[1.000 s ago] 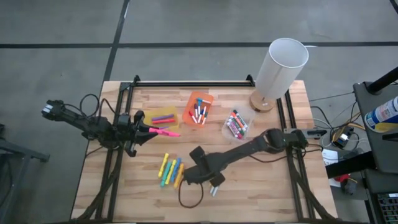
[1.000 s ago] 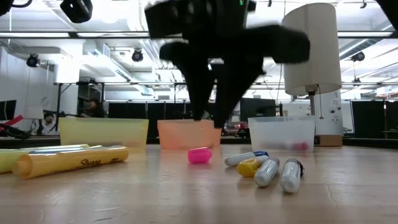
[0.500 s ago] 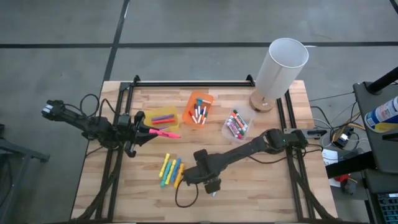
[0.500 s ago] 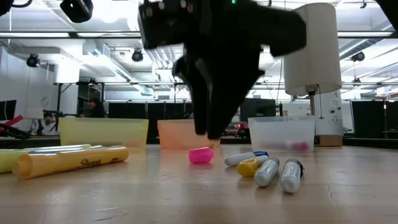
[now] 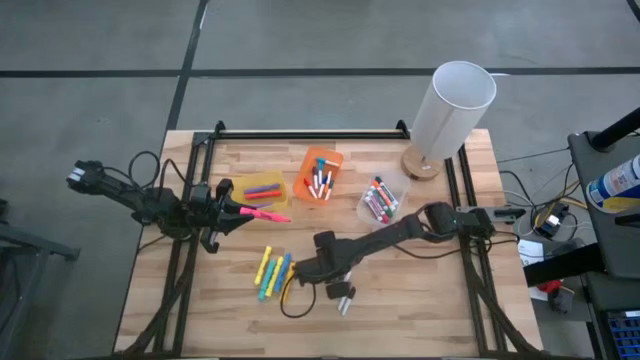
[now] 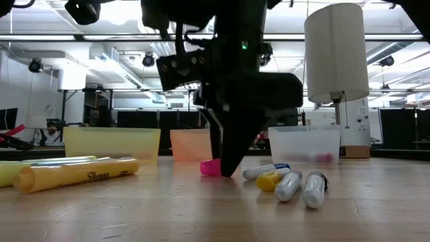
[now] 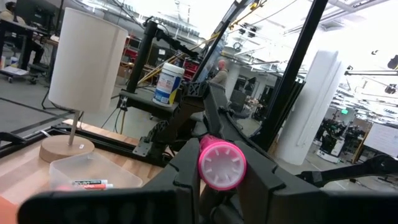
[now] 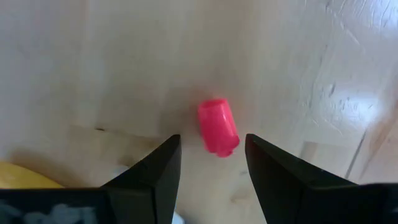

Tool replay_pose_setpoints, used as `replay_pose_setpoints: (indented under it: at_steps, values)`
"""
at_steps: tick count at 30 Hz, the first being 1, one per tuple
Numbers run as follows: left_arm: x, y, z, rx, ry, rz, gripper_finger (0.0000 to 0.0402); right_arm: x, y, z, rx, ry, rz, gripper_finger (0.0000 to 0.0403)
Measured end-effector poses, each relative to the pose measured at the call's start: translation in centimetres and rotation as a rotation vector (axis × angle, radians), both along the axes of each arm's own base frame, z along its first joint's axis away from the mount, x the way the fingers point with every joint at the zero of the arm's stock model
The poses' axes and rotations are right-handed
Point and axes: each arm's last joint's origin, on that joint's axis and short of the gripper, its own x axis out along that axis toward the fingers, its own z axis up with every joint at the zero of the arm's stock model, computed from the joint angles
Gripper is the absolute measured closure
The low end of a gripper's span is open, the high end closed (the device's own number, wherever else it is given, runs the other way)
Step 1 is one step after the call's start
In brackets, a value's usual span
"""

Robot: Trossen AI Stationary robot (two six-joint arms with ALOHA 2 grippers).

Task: Pick & Place Markers
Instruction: Put the pink highlighter pen into the yellow bin

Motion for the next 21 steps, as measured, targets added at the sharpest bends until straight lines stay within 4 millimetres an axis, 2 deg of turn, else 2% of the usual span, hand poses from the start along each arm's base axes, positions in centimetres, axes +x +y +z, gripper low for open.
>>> replay_pose_setpoints:
  at_steps: [6,21]
  values:
    - [0.0,0.0,0.0,0.0,0.0,0.0,0.0332,-0.19,-0.25,-0.49,-0.003,0.005,0.01,0.0232]
    - [0.03,-0.01,-0.13,0.007,0.013,0.001,0.0332,0.22,-0.22,-0.26,0.005,-0.028,0.023,0.0232]
